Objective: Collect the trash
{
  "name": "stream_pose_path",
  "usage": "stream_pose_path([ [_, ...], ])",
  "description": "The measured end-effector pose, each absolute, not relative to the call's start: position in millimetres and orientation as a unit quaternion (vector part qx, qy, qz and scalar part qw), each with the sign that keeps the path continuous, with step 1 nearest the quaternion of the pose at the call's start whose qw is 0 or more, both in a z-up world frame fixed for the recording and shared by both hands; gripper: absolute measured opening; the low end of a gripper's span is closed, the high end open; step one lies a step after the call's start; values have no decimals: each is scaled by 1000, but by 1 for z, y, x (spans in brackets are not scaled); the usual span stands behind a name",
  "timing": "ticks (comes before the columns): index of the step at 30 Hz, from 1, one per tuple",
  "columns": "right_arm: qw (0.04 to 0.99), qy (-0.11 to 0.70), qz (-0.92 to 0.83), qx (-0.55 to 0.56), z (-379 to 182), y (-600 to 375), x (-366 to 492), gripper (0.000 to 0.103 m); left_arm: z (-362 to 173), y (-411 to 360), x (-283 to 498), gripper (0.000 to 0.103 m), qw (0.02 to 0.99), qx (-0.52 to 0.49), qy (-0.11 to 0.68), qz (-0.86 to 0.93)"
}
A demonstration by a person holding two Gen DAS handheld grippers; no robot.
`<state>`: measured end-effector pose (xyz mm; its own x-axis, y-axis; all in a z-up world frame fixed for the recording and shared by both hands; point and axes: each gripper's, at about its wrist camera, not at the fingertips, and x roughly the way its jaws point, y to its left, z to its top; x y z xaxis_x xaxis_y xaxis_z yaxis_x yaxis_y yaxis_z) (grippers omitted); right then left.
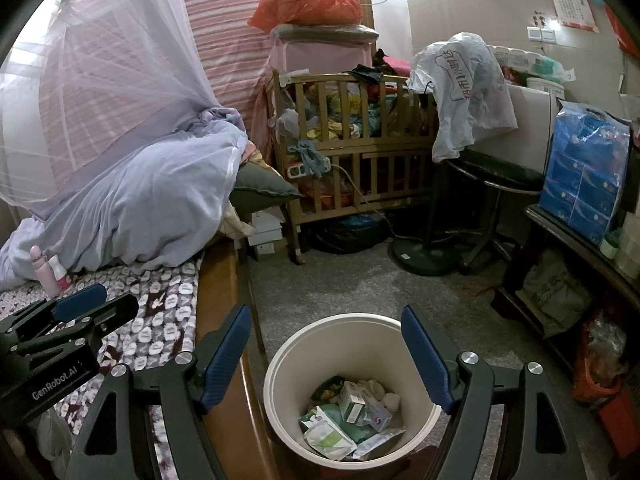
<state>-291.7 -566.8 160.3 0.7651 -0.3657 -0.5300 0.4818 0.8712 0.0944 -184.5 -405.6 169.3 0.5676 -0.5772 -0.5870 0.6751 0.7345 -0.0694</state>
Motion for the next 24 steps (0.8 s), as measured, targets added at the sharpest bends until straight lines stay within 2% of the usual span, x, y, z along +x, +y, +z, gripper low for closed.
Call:
stream_pose_path([
  [24,931,263,-226,109,156,-573,-293,76,168,-405,-186,50,880,81,303,-357],
])
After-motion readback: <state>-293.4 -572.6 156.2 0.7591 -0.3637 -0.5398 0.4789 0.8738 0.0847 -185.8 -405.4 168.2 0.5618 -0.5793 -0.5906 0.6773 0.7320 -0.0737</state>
